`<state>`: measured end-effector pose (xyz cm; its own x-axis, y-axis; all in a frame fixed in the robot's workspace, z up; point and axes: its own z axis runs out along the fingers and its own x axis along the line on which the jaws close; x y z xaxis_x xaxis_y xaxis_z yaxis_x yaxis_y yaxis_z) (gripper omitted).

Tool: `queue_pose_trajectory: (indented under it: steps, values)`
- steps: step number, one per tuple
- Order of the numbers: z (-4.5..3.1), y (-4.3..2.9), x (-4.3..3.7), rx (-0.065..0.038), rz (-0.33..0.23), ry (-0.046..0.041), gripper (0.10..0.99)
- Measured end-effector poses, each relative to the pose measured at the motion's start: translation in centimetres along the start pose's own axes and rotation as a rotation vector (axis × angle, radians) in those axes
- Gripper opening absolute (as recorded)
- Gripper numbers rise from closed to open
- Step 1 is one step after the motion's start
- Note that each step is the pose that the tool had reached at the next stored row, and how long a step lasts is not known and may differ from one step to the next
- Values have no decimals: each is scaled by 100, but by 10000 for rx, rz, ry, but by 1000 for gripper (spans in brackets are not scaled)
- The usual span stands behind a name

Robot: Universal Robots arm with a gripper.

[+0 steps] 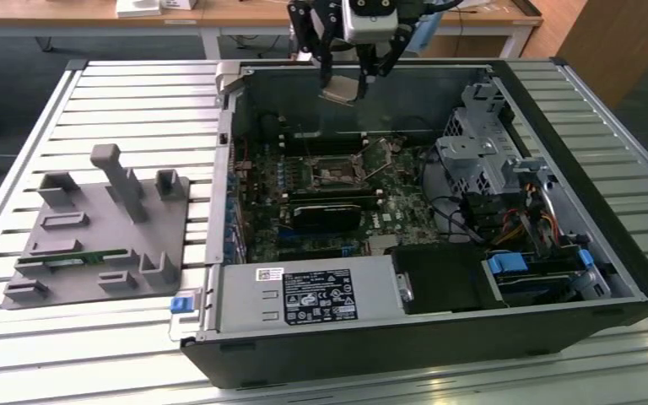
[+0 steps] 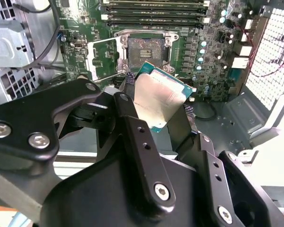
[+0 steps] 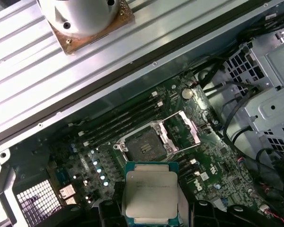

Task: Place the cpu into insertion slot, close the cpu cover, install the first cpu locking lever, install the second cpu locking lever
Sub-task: 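Place the cpu into insertion slot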

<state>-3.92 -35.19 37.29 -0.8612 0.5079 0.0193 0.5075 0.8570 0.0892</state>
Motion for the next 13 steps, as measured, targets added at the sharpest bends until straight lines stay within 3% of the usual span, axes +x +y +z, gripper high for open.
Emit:
queue_pose_trajectory:
  steps: [13]
  values:
    - [5,0,0,-18,926,-83,525]
